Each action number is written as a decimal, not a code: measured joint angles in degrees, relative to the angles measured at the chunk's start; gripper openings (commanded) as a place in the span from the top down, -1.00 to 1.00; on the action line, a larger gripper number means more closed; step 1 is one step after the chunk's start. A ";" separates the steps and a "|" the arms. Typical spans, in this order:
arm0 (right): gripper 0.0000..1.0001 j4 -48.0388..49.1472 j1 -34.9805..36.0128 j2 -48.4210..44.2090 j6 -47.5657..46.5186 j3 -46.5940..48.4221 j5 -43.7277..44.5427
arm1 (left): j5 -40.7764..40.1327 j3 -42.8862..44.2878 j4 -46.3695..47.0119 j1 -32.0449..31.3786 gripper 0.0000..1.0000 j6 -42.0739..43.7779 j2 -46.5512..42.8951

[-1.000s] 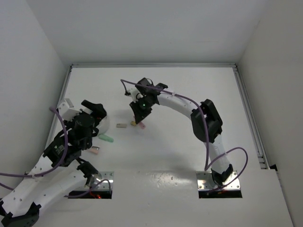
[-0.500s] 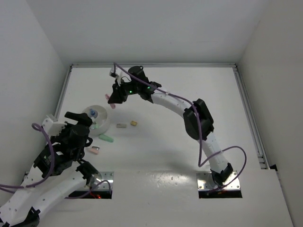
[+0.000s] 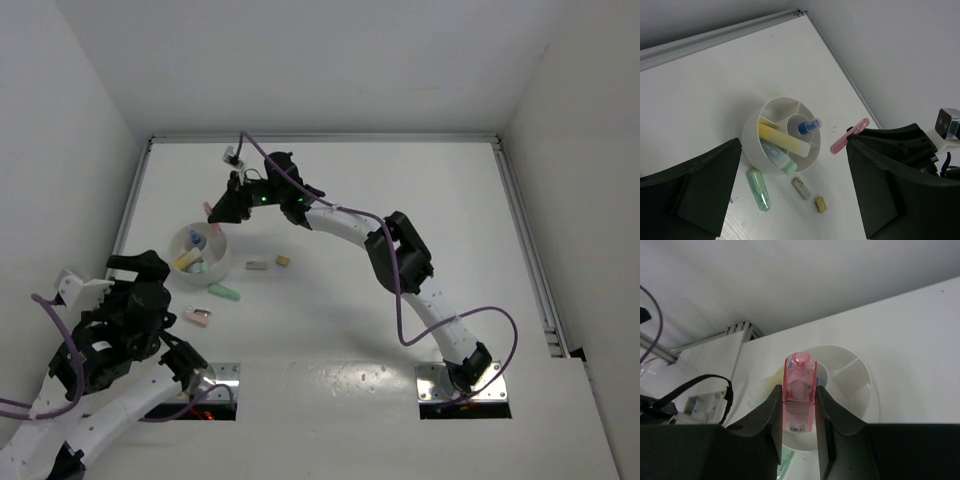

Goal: Sort the stationery into containers
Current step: Place the stationery into the container

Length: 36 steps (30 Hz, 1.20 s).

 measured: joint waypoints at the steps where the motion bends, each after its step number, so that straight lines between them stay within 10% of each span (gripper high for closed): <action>1: 1.00 0.92 0.17 0.00 0.46 0.00 -0.37 | -0.44 0.00 -0.59 -0.42 -0.84 -0.39 -0.46; 23: 0.91 5.35 1.31 4.50 -0.26 -3.32 -5.84 | -2.78 -0.87 -3.41 -4.52 -0.84 -3.26 -1.29; 30: 0.21 5.42 1.31 4.72 -0.28 -3.21 -5.62 | -2.82 -1.33 -2.60 -4.52 -0.84 -3.04 -1.68; 36: 0.05 5.49 1.31 5.25 -0.26 -2.64 -5.33 | -2.78 -1.33 -2.12 -4.52 -0.84 -2.51 -1.68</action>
